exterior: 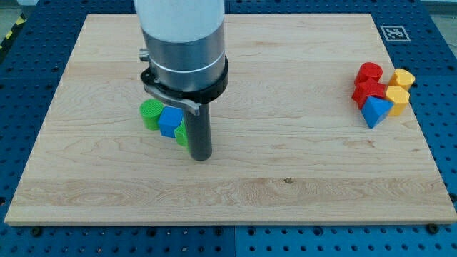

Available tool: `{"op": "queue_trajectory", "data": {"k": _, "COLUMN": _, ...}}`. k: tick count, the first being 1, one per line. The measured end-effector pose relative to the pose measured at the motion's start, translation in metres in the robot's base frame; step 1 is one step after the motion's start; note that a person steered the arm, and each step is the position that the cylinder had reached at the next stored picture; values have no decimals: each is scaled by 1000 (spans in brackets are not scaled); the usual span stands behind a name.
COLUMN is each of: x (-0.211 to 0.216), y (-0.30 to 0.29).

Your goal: Move the yellow heart into the green circle

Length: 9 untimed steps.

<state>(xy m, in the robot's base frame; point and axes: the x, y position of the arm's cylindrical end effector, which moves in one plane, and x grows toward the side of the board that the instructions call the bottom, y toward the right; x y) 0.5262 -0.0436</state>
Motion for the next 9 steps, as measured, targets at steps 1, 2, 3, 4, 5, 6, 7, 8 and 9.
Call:
{"op": "queue_trajectory", "data": {"k": 1, "x": 4, "y": 10}}
{"op": "queue_trajectory", "data": {"k": 2, "x": 11, "y": 60}}
{"op": "queue_trajectory", "data": {"k": 3, "x": -35, "y": 113}}
{"op": "queue_trajectory", "data": {"k": 4, "x": -95, "y": 98}}
{"op": "queue_trajectory", "data": {"k": 5, "x": -168, "y": 54}}
{"op": "queue_trajectory", "data": {"k": 6, "x": -224, "y": 132}}
{"op": "queue_trajectory", "data": {"k": 7, "x": -233, "y": 265}}
{"op": "queue_trajectory", "data": {"k": 8, "x": -229, "y": 383}}
{"op": "queue_trajectory", "data": {"k": 9, "x": -223, "y": 389}}
